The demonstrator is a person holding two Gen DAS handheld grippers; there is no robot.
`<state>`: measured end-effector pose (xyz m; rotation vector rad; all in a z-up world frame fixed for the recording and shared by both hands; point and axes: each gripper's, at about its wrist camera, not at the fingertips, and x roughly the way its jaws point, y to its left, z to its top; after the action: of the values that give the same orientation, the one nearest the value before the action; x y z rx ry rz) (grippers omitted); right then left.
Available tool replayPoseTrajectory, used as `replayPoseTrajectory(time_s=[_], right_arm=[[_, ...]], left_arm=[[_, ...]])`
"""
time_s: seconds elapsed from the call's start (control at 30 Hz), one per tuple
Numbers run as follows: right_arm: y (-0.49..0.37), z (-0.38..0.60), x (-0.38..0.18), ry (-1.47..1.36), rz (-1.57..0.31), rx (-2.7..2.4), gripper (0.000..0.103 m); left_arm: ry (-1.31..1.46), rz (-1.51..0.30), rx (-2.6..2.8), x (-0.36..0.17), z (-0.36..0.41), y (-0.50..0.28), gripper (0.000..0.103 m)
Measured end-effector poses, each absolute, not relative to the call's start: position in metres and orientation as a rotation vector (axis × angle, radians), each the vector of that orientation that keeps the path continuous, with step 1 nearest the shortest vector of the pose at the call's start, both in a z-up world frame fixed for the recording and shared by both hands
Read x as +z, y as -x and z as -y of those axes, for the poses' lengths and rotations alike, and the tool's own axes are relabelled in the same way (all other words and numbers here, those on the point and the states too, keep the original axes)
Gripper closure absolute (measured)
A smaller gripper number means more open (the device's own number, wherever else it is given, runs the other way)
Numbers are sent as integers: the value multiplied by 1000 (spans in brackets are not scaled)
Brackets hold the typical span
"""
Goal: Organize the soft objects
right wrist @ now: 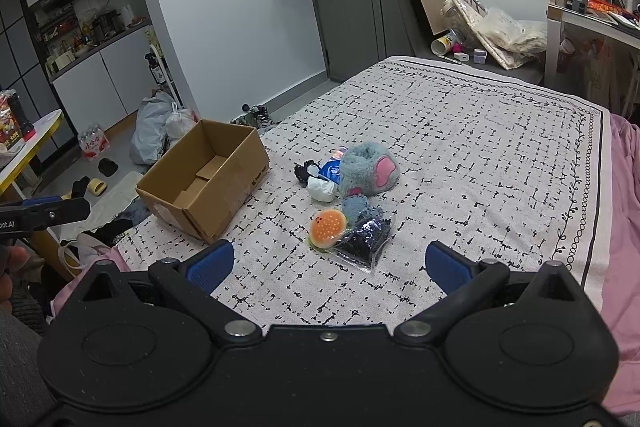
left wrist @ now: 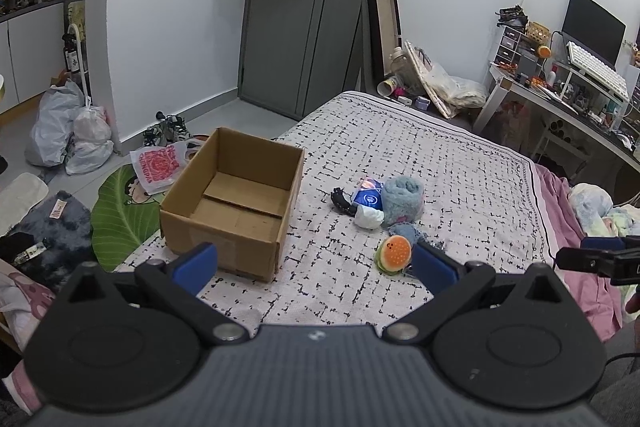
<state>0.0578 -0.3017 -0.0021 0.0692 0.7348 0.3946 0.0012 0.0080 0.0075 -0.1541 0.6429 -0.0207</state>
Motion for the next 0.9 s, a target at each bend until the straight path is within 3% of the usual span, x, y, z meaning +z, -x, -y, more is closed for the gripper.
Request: replayPoseTrajectory(time_s=[0.77, 0.9], right_arm=[[-77, 311, -20, -138, -742, 371, 0], [-93, 318, -33, -179, -785, 343, 7]], left_arm=[[67, -653, -127, -2, 4, -42, 1], [40, -669, -161, -11, 16, -62, 2]])
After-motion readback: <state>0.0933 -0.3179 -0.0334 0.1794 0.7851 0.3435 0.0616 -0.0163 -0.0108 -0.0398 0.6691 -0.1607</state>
